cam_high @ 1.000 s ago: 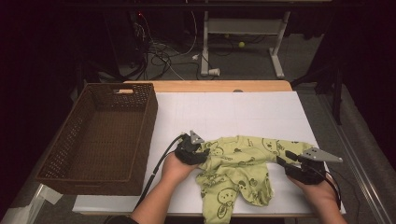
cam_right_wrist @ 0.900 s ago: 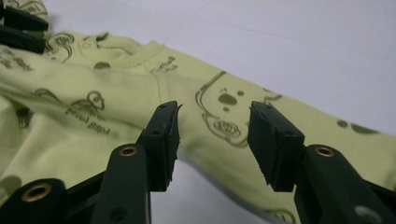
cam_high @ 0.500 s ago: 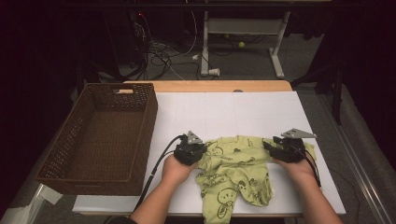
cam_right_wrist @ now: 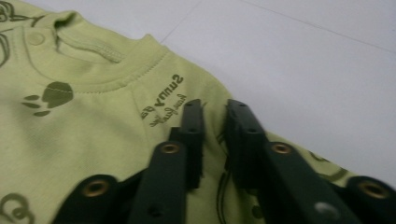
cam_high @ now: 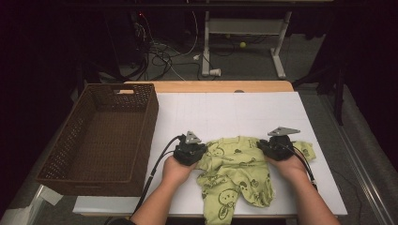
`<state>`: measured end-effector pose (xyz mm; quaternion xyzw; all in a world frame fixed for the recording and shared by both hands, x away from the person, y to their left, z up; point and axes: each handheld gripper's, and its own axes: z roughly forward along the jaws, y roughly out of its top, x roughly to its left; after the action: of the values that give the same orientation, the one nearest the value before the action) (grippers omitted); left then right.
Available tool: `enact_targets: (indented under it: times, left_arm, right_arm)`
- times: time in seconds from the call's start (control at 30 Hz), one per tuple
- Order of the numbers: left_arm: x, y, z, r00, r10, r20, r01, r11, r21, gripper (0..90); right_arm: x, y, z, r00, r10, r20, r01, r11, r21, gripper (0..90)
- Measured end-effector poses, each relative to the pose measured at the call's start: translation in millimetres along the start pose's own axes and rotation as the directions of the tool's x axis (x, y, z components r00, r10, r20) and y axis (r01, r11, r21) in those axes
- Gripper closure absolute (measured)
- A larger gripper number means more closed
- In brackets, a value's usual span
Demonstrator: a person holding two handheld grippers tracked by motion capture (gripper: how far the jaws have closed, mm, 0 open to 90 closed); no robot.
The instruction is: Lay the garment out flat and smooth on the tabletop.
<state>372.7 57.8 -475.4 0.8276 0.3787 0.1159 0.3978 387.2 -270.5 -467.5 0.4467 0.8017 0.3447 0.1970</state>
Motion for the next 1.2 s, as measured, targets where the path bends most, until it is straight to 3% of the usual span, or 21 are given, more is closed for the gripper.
enact_targets:
  times: [0.13,0.2,0.27,0.4,0.5,0.57,0.6,0.67,0.83,0.97,1.1,1.2]
  left_arm:
    - [0.0,-0.7,-1.2,1.0000,0.002,0.002,-0.002,0.9999,-0.013,78.8]
    - [-0.1,-2.4,-3.9,1.0000,0.004,0.000,-0.004,0.9991,-0.043,78.8]
    - [-1.5,-5.3,-8.0,0.9999,0.015,-0.002,-0.015,0.9958,-0.090,78.7]
    - [-4.4,-7.4,-11.0,0.9988,0.048,0.003,-0.048,0.9916,-0.120,78.7]
    - [-9.0,-9.2,-14.7,0.9989,0.047,0.006,-0.046,0.9898,-0.135,78.7]
    - [-17.0,-11.3,-20.5,0.9986,0.029,0.044,-0.021,0.9869,-0.160,78.6]
    - [-17.0,-11.3,-20.5,0.9986,0.029,0.044,-0.021,0.9869,-0.160,78.6]
    - [-28.8,-9.3,-29.2,0.9972,0.072,0.019,-0.068,0.9802,-0.186,78.5]
    - [-40.0,-8.7,-45.3,0.9957,0.092,0.008,-0.087,0.9674,-0.238,78.5]
    - [-40.3,-4.5,-48.7,0.9955,0.090,-0.028,-0.094,0.9591,-0.267,78.5]
    - [-31.7,9.0,-41.2,0.9942,0.092,-0.056,-0.103,0.9631,-0.249,78.5]
    - [-19.4,25.8,-29.8,0.9933,0.080,-0.083,-0.098,0.9655,-0.241,78.5]
  right_arm:
    - [2.3,-5.3,-2.8,1.0000,0.001,-0.008,-0.001,0.9994,-0.033,88.0]
    - [9.5,-7.6,-7.0,0.9993,-0.030,0.020,0.032,0.9974,-0.065,87.9]
    - [11.8,-10.8,-12.6,0.9985,-0.031,0.044,0.035,0.9942,-0.102,87.9]
    - [12.4,-16.6,-23.4,0.9975,-0.035,0.062,0.044,0.9893,-0.139,87.9]
    - [15.1,-17.2,-36.1,0.9974,-0.037,0.062,0.047,0.9829,-0.178,88.0]
    - [18.5,-19.0,-46.9,0.9965,-0.041,0.074,0.055,0.9773,-0.205,88.0]
    - [20.2,-20.6,-52.2,0.9966,-0.037,0.074,0.053,0.9736,-0.222,88.0]
    - [21.8,-21.9,-57.3,0.9968,-0.036,0.071,0.051,0.9714,-0.232,88.0]
    - [30.1,-27.6,-79.0,0.9955,-0.018,0.093,0.045,0.9525,-0.301,88.0]
    - [33.8,-26.8,-84.1,0.9916,-0.028,0.127,0.068,0.9446,-0.321,88.0]
    - [25.6,-17.3,-78.1,0.9888,0.006,0.149,0.045,0.9401,-0.338,88.0]
    - [12.7,-5.0,-64.4,0.9838,0.020,0.178,0.043,0.9396,-0.340,88.0]
